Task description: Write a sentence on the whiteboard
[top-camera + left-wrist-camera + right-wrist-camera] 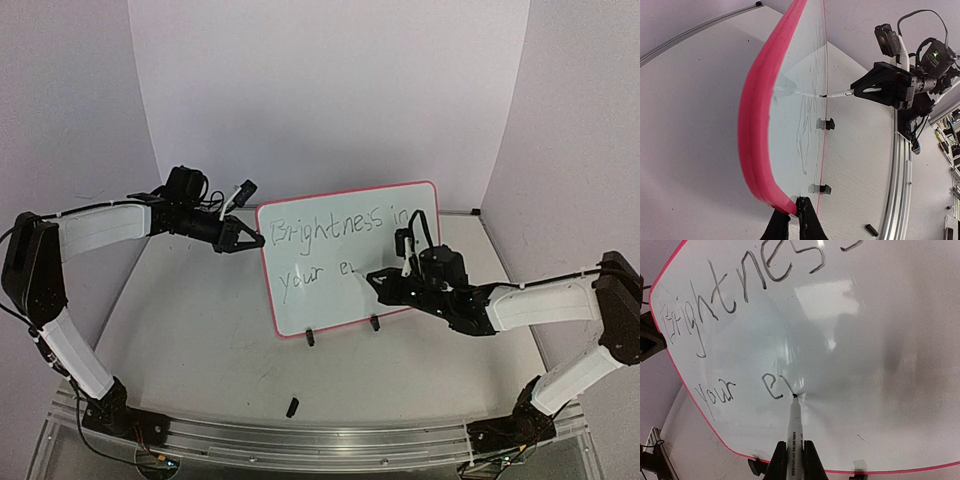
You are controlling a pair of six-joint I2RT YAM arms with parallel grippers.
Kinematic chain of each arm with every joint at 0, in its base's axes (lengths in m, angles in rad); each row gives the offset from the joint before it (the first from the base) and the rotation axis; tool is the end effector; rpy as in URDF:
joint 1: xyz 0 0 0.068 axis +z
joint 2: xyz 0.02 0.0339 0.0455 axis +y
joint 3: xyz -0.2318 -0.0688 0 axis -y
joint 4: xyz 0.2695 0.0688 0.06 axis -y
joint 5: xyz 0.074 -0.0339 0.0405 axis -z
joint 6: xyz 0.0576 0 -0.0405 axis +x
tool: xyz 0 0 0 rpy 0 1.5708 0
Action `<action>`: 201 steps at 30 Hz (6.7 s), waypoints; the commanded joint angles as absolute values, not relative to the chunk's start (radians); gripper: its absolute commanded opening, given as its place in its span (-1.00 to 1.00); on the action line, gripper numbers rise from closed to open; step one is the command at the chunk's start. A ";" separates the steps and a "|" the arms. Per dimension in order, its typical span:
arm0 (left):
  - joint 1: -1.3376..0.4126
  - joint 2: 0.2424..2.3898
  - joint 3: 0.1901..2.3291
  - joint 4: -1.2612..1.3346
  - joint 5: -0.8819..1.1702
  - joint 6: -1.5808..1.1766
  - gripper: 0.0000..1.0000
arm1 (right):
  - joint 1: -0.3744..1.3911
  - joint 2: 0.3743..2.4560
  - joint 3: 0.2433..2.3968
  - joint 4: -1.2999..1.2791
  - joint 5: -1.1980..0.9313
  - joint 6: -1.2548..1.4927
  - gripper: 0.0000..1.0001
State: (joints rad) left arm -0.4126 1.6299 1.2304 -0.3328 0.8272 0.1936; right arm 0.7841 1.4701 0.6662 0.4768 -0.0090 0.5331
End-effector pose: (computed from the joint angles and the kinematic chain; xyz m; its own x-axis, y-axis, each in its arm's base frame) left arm 0.3397 -0.1950 0.2198 -0.4523 0.3402 -0.8244 0.8763 0.3416 -0.3398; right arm 0.2485 0.2486 0.1494 -0.5579 0.1613 -0.8141 -0.4978 0.7199 0.4837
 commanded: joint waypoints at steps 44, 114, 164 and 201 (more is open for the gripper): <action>-0.431 1.646 1.232 -0.382 0.741 0.322 -1.00 | 0.822 1.503 0.653 0.435 -0.036 0.552 -1.00; -0.436 1.637 1.231 -0.386 0.732 0.325 -1.00 | 0.755 1.415 0.682 0.430 0.116 0.492 -1.00; -0.438 1.642 1.232 -0.386 0.732 0.326 -1.00 | 0.755 1.448 0.616 0.486 0.051 0.553 -1.00; -0.439 1.637 1.230 -0.388 0.730 0.328 -1.00 | 0.749 1.416 0.706 0.478 0.133 0.460 -1.00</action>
State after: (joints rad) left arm -0.4164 1.6299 1.2304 -0.3321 0.8265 0.1944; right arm 0.7558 1.3973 0.6640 0.4501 0.1234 0.4773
